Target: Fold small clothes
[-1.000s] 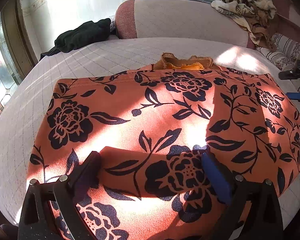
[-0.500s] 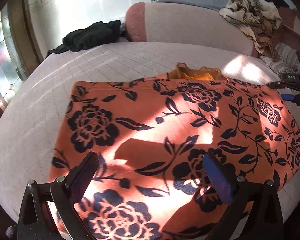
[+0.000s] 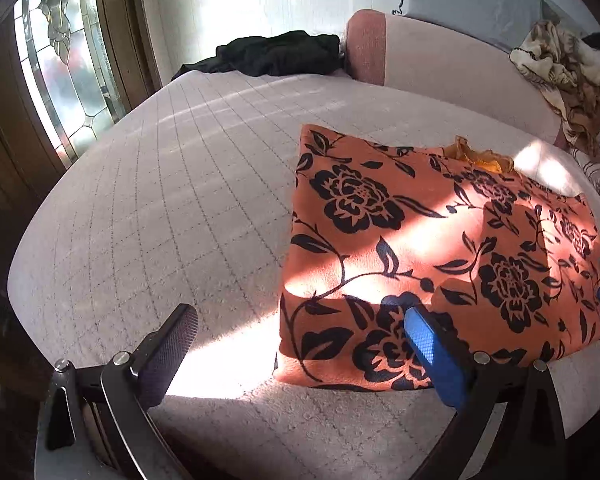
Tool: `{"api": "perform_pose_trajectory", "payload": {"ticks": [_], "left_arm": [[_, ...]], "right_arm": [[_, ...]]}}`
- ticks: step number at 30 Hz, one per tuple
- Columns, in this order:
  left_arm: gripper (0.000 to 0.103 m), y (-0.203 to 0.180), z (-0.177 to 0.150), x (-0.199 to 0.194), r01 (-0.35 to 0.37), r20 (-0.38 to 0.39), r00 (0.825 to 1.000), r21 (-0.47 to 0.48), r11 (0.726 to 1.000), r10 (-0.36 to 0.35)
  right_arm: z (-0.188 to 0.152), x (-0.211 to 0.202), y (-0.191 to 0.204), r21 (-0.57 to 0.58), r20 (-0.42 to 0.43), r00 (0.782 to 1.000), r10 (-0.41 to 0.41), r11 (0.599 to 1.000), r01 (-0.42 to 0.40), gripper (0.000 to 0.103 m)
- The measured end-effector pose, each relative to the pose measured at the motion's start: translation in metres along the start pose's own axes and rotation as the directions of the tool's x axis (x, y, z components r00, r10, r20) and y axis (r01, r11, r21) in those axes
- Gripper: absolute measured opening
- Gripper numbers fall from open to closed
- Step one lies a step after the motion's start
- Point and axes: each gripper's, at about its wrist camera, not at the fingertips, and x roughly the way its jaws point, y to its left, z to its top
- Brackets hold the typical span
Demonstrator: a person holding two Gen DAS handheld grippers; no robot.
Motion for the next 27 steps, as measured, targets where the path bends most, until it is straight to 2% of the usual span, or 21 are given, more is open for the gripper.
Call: {"api": "perform_pose_trajectory", "payload": {"ticks": [2, 4, 5, 7, 8, 11, 14, 18, 20, 24, 25, 27], "left_arm": [[0.103, 0.004, -0.009, 0.027, -0.048, -0.125, 0.991, 0.024, 0.999, 0.050], [0.103, 0.017, -0.010, 0.028, -0.003, -0.133, 0.991, -0.078, 0.997, -0.007], [0.103, 0.019, -0.008, 0.023, -0.006, -0.131, 0.991, -0.099, 0.995, -0.007], [0.103, 0.015, -0.003, 0.008, -0.043, -0.055, 0.998, -0.064, 0.997, 0.039], [0.103, 0.011, -0.001, 0.001, -0.055, -0.019, 0.998, -0.030, 0.998, 0.054], [0.103, 0.002, 0.003, -0.012, -0.065, 0.062, 0.996, 0.009, 0.998, 0.065], [0.103, -0.014, 0.005, 0.001, -0.041, 0.042, 0.998, 0.044, 0.998, 0.039], [0.103, -0.025, -0.002, 0.020, -0.052, -0.006, 0.999, 0.088, 0.995, 0.053], [0.103, -0.021, -0.002, 0.025, -0.036, -0.026, 0.999, 0.075, 0.997, 0.038], [0.103, -0.016, -0.001, 0.028, -0.014, -0.032, 0.999, 0.042, 0.999, 0.016], [0.103, -0.015, -0.001, 0.029, -0.011, -0.035, 0.999, 0.040, 0.999, 0.013], [0.103, -0.014, -0.002, 0.030, -0.007, -0.030, 1.000, 0.033, 0.999, 0.008]], "right_arm": [[0.005, -0.011, 0.003, 0.020, 0.024, 0.999, 0.044, 0.999, -0.044, 0.085], [0.015, -0.019, 0.007, 0.008, 0.046, 0.996, 0.076, 0.997, -0.076, 0.085], [0.017, -0.016, 0.006, 0.007, 0.038, 0.996, 0.078, 0.997, -0.078, 0.086], [0.021, 0.008, -0.006, 0.033, -0.060, 0.998, 0.022, 0.999, -0.020, 0.086], [0.022, 0.018, -0.010, 0.057, -0.100, 0.995, 0.023, 0.998, -0.018, 0.086], [0.041, 0.003, 0.005, 0.031, -0.052, 0.995, 0.080, 0.996, -0.078, 0.087], [0.072, 0.001, 0.018, -0.052, -0.005, 0.996, 0.087, 0.995, -0.087, 0.086], [0.122, 0.045, -0.023, 0.072, -0.059, 0.998, 0.035, 0.997, -0.030, 0.086], [0.144, 0.068, -0.053, 0.148, -0.069, 0.996, 0.048, 0.988, -0.038, 0.086], [0.169, 0.066, -0.090, 0.338, 0.037, 0.993, 0.114, 0.934, -0.120, 0.086], [0.169, 0.064, -0.091, 0.348, 0.044, 0.992, 0.119, 0.929, -0.127, 0.086], [0.166, 0.056, -0.087, 0.302, 0.054, 0.994, 0.090, 0.948, -0.103, 0.086]]}}
